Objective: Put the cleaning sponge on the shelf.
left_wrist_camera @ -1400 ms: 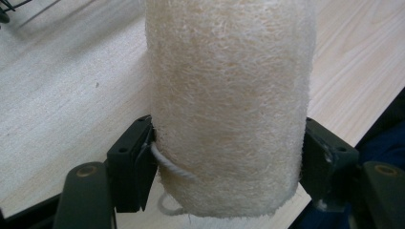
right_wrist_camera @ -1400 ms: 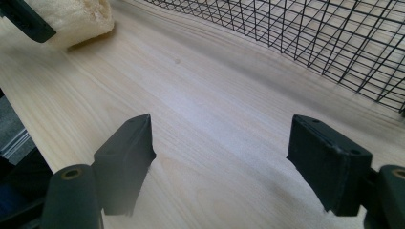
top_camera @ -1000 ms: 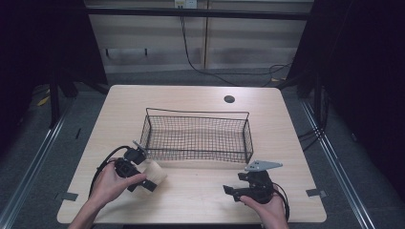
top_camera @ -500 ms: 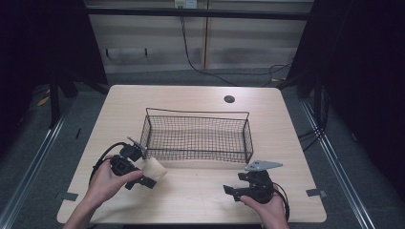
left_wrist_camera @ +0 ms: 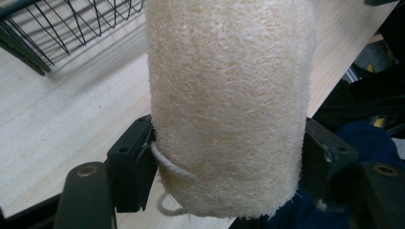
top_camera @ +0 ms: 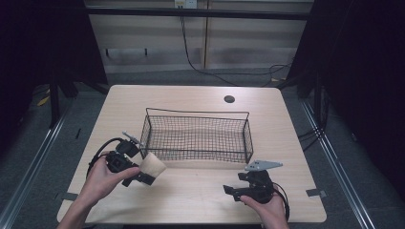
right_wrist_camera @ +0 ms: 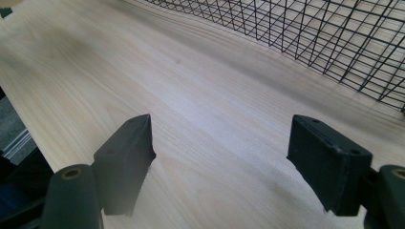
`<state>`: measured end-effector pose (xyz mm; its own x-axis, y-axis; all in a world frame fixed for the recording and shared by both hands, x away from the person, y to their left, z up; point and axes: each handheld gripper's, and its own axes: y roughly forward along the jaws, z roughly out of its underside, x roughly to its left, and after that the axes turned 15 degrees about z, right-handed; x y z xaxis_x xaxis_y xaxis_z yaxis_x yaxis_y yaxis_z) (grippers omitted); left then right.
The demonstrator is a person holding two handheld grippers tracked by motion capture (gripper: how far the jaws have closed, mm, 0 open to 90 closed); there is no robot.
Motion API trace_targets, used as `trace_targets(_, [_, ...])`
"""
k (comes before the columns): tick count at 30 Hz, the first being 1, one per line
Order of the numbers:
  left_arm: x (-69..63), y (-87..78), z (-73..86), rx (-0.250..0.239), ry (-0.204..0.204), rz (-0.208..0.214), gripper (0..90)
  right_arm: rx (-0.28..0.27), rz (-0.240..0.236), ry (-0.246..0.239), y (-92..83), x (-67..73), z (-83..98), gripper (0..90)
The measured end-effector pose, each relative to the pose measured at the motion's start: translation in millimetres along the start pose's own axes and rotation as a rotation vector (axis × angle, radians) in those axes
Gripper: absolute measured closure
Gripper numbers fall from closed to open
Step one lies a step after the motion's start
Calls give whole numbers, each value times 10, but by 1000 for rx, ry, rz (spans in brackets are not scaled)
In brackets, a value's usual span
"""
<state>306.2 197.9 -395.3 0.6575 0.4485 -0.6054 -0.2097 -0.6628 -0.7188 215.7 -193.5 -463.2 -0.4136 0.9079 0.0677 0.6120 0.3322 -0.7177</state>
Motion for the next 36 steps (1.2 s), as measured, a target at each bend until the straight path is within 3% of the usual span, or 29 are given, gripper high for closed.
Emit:
trace_targets(6, [-31,-61,-28,13,33,21,305,3,-1,0,1,-1,1,232])
trace_targets(19, [-98,-167,-169,-4,18,3,304,6,-6,4,4,2,3,233])
trace_targets(25, [-159,-224,-300,-12,-8,-36,305,6,-6,5,6,0,3,233])
trace_targets(30, [-179,-238,-371,-22,-18,-38,305,7,-9,5,4,2,3,234])
trace_targets(36, [-173,-260,-452,-33,-67,-70,305,8,-8,5,5,-1,4,235])
